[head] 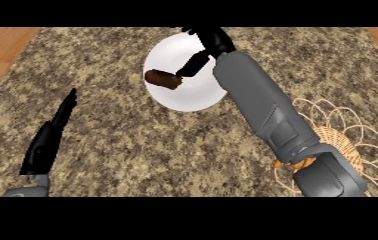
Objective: Pick the sweet potato from the placemat and place it in the plate
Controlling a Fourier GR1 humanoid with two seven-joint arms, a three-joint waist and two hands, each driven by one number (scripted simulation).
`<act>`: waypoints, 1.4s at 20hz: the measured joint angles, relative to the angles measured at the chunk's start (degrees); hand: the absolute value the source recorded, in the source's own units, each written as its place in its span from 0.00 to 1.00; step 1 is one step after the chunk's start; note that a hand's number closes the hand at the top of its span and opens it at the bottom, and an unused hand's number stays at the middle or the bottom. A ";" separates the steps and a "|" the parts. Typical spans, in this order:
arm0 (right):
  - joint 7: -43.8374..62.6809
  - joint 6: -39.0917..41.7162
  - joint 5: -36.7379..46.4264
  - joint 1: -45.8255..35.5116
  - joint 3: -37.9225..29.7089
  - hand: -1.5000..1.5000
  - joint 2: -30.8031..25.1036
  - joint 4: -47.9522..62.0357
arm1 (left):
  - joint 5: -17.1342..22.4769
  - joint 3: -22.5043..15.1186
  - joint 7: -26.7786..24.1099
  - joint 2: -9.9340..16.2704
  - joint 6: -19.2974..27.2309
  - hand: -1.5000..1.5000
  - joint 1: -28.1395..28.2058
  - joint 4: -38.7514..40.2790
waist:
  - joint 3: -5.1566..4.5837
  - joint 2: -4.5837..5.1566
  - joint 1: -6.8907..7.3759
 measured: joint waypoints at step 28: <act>-23.49 15.31 -17.08 9.13 -19.33 0.00 -21.44 3.64 | 0.26 1.98 -0.34 0.19 -0.35 0.50 2.79 -2.14 | 0.16 0.31 -2.10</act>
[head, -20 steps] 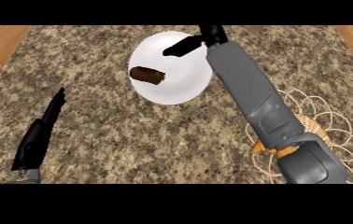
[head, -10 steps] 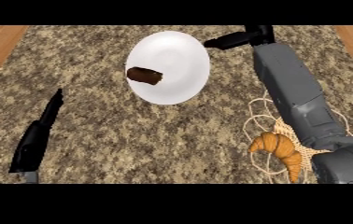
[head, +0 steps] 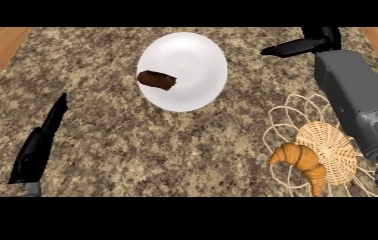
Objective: Pick the sweet potato from the placemat and place it in the plate
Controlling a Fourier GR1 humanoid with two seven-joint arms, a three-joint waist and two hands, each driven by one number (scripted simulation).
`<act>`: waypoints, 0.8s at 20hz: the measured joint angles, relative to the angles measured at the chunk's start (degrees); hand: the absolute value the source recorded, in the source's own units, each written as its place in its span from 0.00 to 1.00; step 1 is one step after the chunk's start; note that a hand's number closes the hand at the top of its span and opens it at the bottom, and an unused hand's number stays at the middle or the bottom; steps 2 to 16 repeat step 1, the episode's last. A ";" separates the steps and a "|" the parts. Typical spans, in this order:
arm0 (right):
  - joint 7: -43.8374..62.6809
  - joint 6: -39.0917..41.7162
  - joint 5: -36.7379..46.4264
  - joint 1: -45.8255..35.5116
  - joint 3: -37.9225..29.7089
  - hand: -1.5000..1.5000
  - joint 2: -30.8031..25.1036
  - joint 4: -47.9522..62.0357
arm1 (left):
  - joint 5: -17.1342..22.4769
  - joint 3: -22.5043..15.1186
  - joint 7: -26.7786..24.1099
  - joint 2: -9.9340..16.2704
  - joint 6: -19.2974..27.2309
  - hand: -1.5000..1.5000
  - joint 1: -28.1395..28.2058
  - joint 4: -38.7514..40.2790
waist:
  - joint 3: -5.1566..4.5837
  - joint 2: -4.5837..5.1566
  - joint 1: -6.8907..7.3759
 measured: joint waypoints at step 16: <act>-0.23 0.28 0.02 -0.09 -0.16 0.00 -0.58 0.44 | -0.04 -0.02 -0.35 -0.06 -0.03 0.50 0.01 0.28 | 0.01 0.05 0.12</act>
